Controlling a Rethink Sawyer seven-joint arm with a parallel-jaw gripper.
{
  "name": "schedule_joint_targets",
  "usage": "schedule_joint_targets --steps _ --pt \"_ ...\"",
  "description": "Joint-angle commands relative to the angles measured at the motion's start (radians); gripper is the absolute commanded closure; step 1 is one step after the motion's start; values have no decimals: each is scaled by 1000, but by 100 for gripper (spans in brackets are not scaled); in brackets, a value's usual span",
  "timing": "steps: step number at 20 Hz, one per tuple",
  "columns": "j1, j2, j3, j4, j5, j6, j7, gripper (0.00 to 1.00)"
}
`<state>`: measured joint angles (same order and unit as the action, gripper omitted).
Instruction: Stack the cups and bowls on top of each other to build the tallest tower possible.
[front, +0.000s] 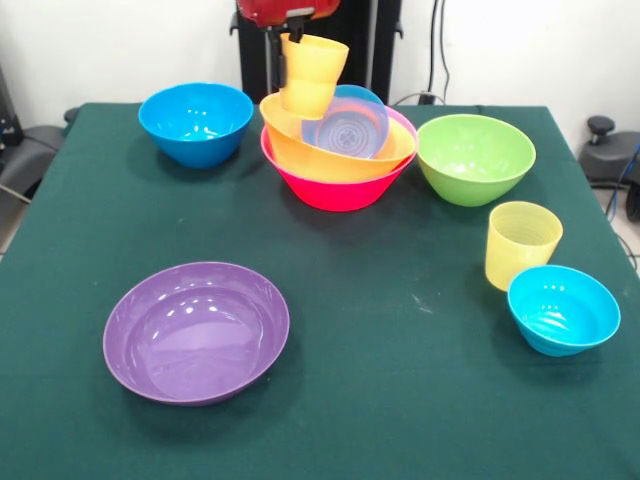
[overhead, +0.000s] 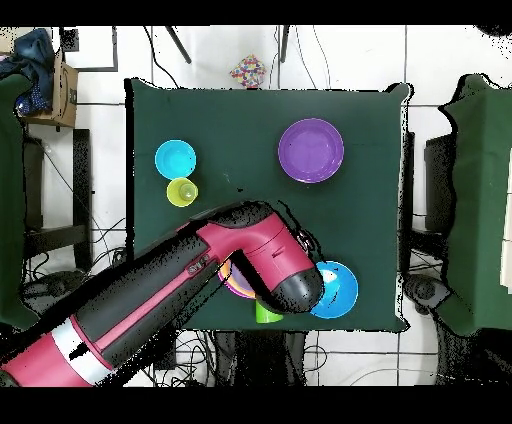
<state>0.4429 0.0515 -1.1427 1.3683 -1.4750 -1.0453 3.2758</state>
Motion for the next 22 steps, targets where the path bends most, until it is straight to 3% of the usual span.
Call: schedule_joint_targets --steps 1,22 --pt "21 44 195 15 52 113 66 100" --pt "56 41 231 69 103 185 -23 100"
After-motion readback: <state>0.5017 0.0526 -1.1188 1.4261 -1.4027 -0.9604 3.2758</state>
